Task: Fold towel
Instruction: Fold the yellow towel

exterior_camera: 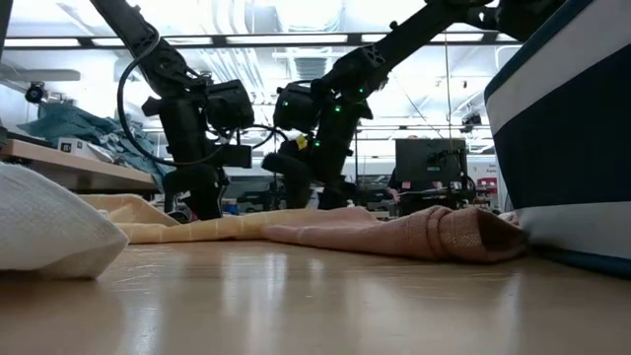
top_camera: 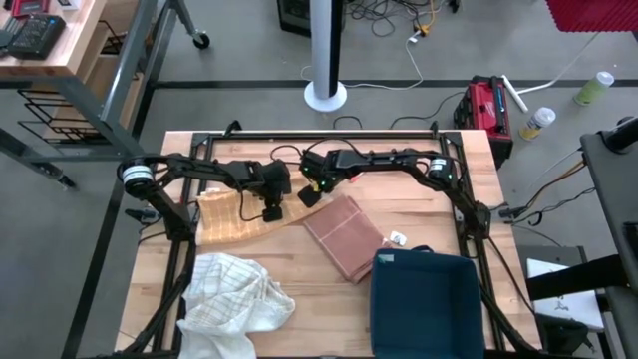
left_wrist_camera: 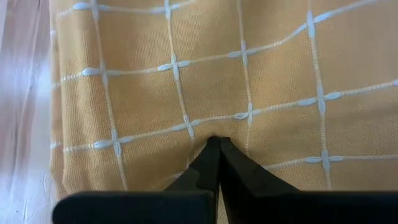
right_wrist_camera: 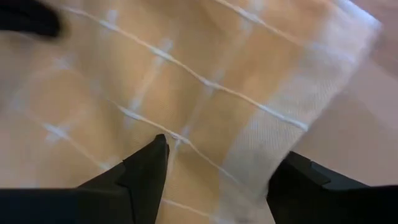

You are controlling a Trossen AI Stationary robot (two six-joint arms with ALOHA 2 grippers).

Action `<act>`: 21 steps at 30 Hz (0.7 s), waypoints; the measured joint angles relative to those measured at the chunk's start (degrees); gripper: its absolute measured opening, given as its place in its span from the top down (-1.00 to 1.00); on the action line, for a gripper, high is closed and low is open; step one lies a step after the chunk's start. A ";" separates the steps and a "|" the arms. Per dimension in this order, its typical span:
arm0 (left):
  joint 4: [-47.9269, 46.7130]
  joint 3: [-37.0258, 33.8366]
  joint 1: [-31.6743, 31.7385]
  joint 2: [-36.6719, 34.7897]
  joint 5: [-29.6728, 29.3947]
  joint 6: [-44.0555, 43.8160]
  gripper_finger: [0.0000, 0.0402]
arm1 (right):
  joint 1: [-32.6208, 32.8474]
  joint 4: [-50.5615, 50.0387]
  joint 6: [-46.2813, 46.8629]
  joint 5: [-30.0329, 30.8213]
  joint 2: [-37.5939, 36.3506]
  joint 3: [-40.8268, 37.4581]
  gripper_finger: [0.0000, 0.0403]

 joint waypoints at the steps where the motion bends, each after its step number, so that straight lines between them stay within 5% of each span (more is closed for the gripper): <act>1: 0.02 0.00 0.00 0.00 0.00 -0.10 1.00 | 0.05 1.59 0.02 -1.40 0.16 -0.01 -0.10; 8: 0.07 0.00 -0.02 0.00 -0.07 -0.31 1.00 | 1.27 8.34 -2.71 -5.78 1.37 -0.09 0.15; 14: 0.10 0.00 -0.02 -0.01 -0.28 -0.41 1.00 | 1.82 10.11 -6.50 -2.26 2.12 -0.09 0.90; 21: -1.22 -0.68 -0.11 -3.03 -1.07 -2.45 1.00 | 2.79 2.63 -10.17 8.22 -3.25 0.46 0.97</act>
